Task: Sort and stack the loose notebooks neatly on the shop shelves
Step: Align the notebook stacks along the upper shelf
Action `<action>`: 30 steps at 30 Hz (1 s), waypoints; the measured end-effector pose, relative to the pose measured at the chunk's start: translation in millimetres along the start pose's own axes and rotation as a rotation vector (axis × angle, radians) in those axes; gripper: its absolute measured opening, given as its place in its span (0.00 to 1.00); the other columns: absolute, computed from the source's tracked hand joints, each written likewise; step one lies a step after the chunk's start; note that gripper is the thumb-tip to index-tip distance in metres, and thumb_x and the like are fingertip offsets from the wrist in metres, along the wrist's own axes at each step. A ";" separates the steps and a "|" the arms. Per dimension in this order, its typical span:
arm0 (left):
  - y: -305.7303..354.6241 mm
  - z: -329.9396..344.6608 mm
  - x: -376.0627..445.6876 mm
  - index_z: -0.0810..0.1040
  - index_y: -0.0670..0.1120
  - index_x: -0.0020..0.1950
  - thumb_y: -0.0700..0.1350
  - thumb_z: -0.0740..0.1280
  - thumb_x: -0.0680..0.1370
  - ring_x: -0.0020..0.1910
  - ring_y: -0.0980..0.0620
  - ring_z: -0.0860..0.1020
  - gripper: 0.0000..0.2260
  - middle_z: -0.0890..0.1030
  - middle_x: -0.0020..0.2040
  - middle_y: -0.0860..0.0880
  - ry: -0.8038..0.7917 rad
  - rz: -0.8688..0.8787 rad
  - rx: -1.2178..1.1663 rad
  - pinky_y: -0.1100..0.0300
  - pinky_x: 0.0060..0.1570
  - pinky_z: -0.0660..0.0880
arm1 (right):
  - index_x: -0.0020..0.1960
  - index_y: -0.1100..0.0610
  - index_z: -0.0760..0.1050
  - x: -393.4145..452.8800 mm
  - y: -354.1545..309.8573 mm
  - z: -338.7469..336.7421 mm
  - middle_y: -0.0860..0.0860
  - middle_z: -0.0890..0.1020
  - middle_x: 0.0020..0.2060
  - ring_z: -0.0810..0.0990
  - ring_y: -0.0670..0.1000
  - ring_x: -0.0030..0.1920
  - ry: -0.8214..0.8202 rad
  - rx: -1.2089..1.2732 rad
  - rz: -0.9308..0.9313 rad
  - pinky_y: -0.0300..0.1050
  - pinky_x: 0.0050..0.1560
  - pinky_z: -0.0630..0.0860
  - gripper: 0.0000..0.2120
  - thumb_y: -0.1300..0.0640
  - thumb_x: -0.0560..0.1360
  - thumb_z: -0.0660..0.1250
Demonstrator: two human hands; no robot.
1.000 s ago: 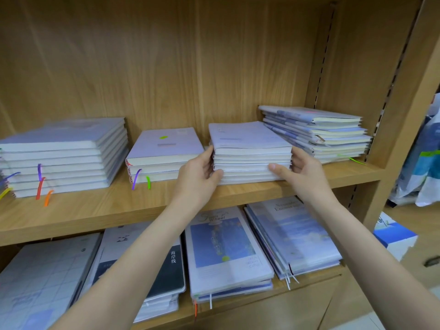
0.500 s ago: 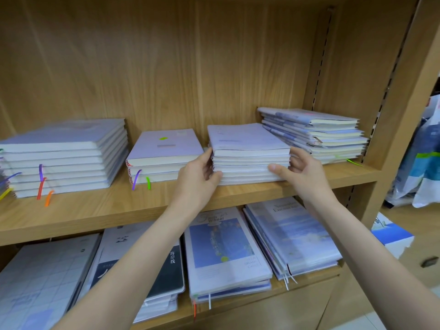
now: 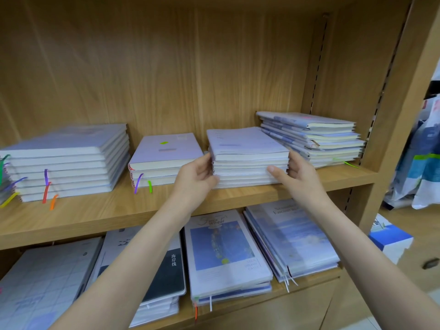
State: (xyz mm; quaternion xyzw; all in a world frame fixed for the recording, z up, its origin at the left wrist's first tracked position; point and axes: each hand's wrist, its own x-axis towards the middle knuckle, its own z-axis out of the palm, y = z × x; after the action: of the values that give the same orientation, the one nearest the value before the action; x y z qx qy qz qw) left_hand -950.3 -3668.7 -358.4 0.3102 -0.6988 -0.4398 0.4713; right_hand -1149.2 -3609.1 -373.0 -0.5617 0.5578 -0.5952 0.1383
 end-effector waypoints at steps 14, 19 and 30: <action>-0.4 -4.2 -1.6 0.69 0.41 0.69 0.26 0.59 0.76 0.57 0.61 0.73 0.23 0.74 0.58 0.55 -0.032 0.010 0.039 0.79 0.50 0.69 | 0.73 0.56 0.60 0.3 -2.4 0.5 0.31 0.68 0.51 0.67 0.18 0.45 0.031 -0.018 0.030 0.17 0.45 0.64 0.26 0.61 0.78 0.63; 3.1 -12.3 2.9 0.69 0.42 0.69 0.33 0.60 0.78 0.61 0.58 0.74 0.19 0.76 0.62 0.52 -0.020 -0.026 -0.004 0.67 0.62 0.69 | 0.74 0.54 0.61 -1.9 -5.4 -0.9 0.41 0.70 0.62 0.67 0.39 0.65 0.034 0.010 0.039 0.31 0.61 0.67 0.25 0.56 0.78 0.62; 0.7 -10.7 14.2 0.70 0.44 0.69 0.30 0.54 0.79 0.66 0.54 0.72 0.21 0.76 0.65 0.49 0.004 -0.056 0.077 0.54 0.70 0.64 | 0.70 0.54 0.67 -1.0 -5.5 -3.2 0.50 0.74 0.61 0.70 0.47 0.66 0.074 -0.008 0.047 0.56 0.67 0.68 0.19 0.56 0.79 0.60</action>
State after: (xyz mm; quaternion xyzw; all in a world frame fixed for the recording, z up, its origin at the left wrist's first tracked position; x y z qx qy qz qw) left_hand -945.6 -3683.9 -350.5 0.3484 -0.7053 -0.4252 0.4476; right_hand -1148.9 -3604.9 -368.2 -0.5266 0.5779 -0.6099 0.1295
